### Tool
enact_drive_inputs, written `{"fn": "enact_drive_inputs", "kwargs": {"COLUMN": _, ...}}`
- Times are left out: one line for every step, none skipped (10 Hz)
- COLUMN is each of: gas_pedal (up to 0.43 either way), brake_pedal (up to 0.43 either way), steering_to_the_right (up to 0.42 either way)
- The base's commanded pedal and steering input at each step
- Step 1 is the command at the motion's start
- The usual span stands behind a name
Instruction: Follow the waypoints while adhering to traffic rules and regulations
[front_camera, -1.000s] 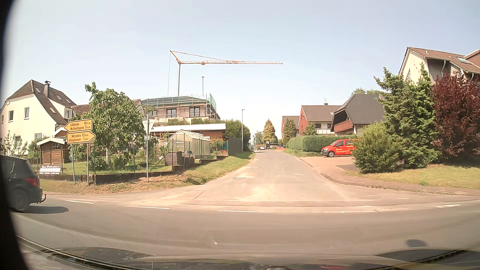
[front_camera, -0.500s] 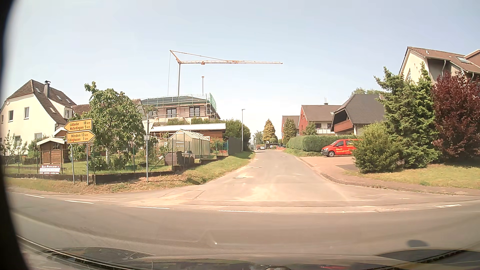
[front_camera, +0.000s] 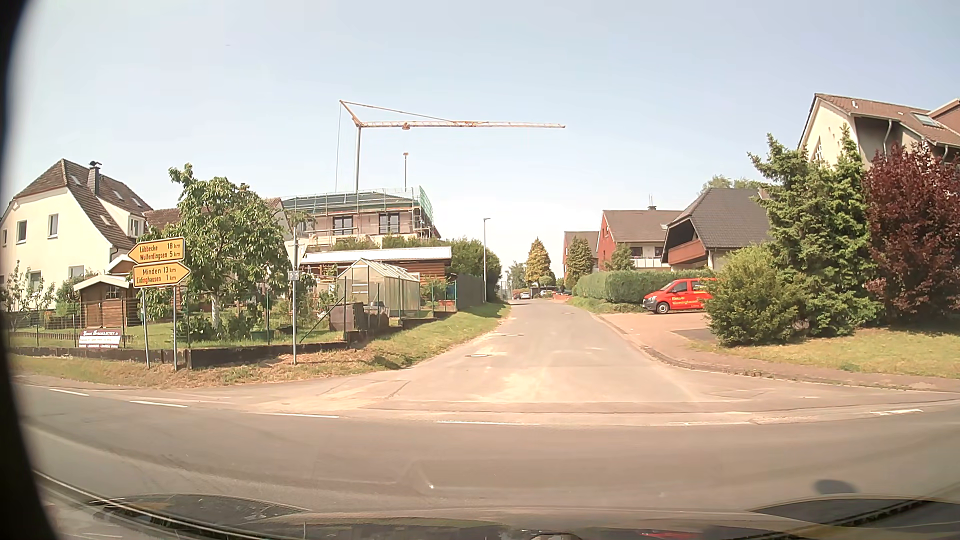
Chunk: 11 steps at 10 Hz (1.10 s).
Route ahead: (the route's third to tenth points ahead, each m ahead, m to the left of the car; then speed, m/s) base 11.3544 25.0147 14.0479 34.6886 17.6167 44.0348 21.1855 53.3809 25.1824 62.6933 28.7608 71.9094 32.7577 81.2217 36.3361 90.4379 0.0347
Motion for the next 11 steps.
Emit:
{"fn": "enact_drive_inputs", "kwargs": {"gas_pedal": 0.0, "brake_pedal": 0.201, "steering_to_the_right": -0.011}}
{"fn": "enact_drive_inputs", "kwargs": {"gas_pedal": 0.0, "brake_pedal": 0.201, "steering_to_the_right": -0.011}}
{"fn": "enact_drive_inputs", "kwargs": {"gas_pedal": 0.0, "brake_pedal": 0.201, "steering_to_the_right": -0.011}}
{"fn": "enact_drive_inputs", "kwargs": {"gas_pedal": 0.0, "brake_pedal": 0.201, "steering_to_the_right": -0.011}}
{"fn": "enact_drive_inputs", "kwargs": {"gas_pedal": 0.0, "brake_pedal": 0.201, "steering_to_the_right": -0.011}}
{"fn": "enact_drive_inputs", "kwargs": {"gas_pedal": 0.0, "brake_pedal": 0.201, "steering_to_the_right": -0.011}}
{"fn": "enact_drive_inputs", "kwargs": {"gas_pedal": 0.0, "brake_pedal": 0.201, "steering_to_the_right": -0.011}}
{"fn": "enact_drive_inputs", "kwargs": {"gas_pedal": 0.0, "brake_pedal": 0.201, "steering_to_the_right": -0.011}}
{"fn": "enact_drive_inputs", "kwargs": {"gas_pedal": 0.0, "brake_pedal": 0.201, "steering_to_the_right": -0.011}}
{"fn": "enact_drive_inputs", "kwargs": {"gas_pedal": 0.0, "brake_pedal": 0.207, "steering_to_the_right": -0.011}}
{"fn": "enact_drive_inputs", "kwargs": {"gas_pedal": 0.0, "brake_pedal": 0.201, "steering_to_the_right": -0.011}}
